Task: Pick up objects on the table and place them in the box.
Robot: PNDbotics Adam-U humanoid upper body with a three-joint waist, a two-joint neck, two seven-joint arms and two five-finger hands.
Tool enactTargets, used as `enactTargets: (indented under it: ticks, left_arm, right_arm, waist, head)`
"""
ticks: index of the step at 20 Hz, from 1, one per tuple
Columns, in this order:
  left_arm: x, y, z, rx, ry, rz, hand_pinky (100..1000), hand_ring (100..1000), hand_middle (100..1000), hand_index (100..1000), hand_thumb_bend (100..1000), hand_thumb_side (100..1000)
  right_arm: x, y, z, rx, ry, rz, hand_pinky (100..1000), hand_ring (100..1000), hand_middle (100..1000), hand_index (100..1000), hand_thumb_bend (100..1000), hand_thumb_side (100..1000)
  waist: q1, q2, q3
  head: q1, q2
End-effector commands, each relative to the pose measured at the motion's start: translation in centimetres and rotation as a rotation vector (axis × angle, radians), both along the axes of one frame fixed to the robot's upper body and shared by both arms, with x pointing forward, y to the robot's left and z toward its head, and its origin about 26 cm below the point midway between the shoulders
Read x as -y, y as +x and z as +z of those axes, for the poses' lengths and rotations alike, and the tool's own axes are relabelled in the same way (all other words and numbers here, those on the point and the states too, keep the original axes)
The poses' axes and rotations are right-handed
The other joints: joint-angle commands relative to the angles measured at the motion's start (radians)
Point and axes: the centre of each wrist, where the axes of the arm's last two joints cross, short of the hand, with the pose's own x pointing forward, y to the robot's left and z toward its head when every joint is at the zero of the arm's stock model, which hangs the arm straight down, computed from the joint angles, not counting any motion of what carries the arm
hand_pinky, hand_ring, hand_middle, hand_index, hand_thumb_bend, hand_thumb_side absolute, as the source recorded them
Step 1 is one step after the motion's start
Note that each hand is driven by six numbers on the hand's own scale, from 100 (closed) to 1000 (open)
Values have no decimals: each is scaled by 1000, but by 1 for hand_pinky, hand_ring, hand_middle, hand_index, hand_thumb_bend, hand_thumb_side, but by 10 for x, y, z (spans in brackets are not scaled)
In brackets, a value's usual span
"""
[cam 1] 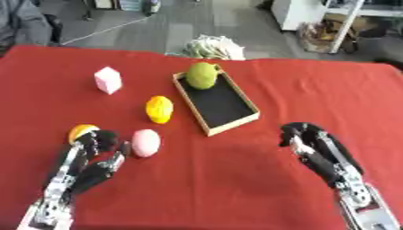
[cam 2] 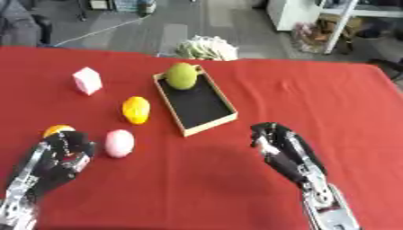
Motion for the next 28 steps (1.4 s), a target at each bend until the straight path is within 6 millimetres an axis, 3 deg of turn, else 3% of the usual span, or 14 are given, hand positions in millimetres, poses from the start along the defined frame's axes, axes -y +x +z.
enactTargets:
  ticks: [1,4,7,12,16,21,25,28]
  left_arm:
    - [0,2,8,29,9,-14,785,725,551,677,394,302]
    - [-5,4,12,49,30,3,785,726,552,679,394,294]
    - [-20,9,31,117,123,58,787,735,562,690,401,260]
    - [-57,18,90,305,540,132,798,749,615,740,470,222]
    - [-75,27,122,312,895,68,824,774,695,807,525,187]
    - [-92,47,138,167,1197,-167,841,787,750,863,596,124]
    - [-101,68,139,23,1370,-397,843,773,773,878,619,100]
    - [-107,83,138,-41,1461,-472,844,775,777,879,620,100]
  right_arm:
    - [2,2,7,24,-1,0,686,571,557,698,100,462]
    - [2,2,7,25,-2,1,686,571,557,698,100,459]
    - [4,2,6,23,-6,-3,686,571,557,698,100,458]
    - [6,1,5,20,-14,-6,686,571,557,698,100,456]
    - [7,1,5,18,-17,-5,687,571,557,698,100,455]
    - [7,1,4,16,-23,2,687,572,557,698,100,456]
    - [6,0,4,14,-22,10,687,571,557,698,100,458]
    - [6,0,3,11,-22,12,686,571,557,698,100,460]
  waist:
    - [12,-15,1]
    - [13,-16,2]
    - [15,-18,4]
    - [20,-23,7]
    - [22,-25,5]
    - [25,-26,0]
    - [28,-29,-10]
    - [30,-29,-15]
  head:
    - [0,4]
    - [-2,4]
    - [-5,4]
    - [-15,4]
    - [-15,4]
    - [-8,4]
    - [-3,4]
    - [-4,4]
